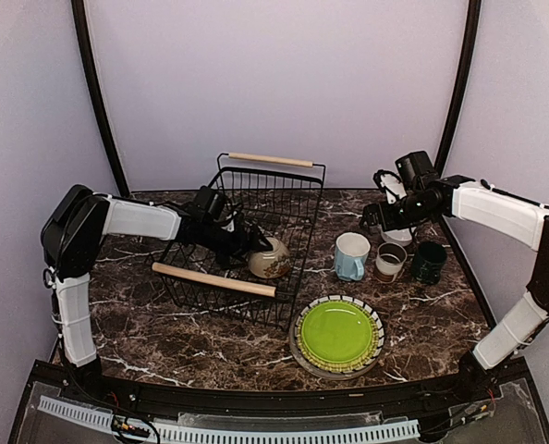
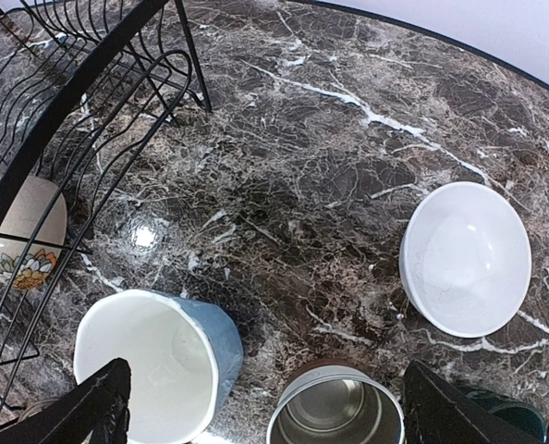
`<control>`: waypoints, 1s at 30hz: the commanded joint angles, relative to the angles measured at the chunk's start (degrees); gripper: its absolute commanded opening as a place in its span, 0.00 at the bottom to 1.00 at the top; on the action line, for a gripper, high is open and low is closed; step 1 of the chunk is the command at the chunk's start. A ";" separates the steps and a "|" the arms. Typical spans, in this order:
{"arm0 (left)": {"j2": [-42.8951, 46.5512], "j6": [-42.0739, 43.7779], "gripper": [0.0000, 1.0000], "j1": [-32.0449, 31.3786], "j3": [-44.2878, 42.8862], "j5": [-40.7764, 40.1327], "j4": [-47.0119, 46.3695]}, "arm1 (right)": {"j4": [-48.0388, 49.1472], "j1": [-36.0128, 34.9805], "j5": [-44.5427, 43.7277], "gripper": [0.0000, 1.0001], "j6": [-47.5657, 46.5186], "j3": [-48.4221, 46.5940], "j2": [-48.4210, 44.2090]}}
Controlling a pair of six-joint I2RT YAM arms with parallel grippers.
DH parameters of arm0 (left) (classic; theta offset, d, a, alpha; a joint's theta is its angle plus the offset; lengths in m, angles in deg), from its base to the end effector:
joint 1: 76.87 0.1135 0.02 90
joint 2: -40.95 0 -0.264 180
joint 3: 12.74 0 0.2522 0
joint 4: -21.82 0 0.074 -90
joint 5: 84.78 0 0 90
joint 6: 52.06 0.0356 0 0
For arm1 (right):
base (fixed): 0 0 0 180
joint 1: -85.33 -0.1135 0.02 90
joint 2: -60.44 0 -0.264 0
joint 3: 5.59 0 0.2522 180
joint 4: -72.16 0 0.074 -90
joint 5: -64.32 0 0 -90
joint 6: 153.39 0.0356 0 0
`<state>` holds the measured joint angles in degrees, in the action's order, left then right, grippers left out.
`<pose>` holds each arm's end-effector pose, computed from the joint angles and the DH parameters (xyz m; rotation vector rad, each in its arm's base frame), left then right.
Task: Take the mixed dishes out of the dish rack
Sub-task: Grab the bowl from the dish rack.
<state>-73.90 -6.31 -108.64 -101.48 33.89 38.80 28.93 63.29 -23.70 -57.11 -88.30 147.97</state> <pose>0.3602 -0.2432 0.1702 0.0039 2.5493 -1.1871 0.3084 0.1262 0.2746 -0.3486 2.4012 0.2682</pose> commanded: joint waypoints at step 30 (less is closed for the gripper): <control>-1.68 1.50 0.53 -1.60 -6.42 0.81 3.01 | 1.61 -0.63 0.83 0.99 0.55 -0.66 -0.76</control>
<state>-76.04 -8.45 -108.36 -105.33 36.64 35.42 29.08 63.18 -22.85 -57.09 -88.32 147.97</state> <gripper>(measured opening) 0.732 0.987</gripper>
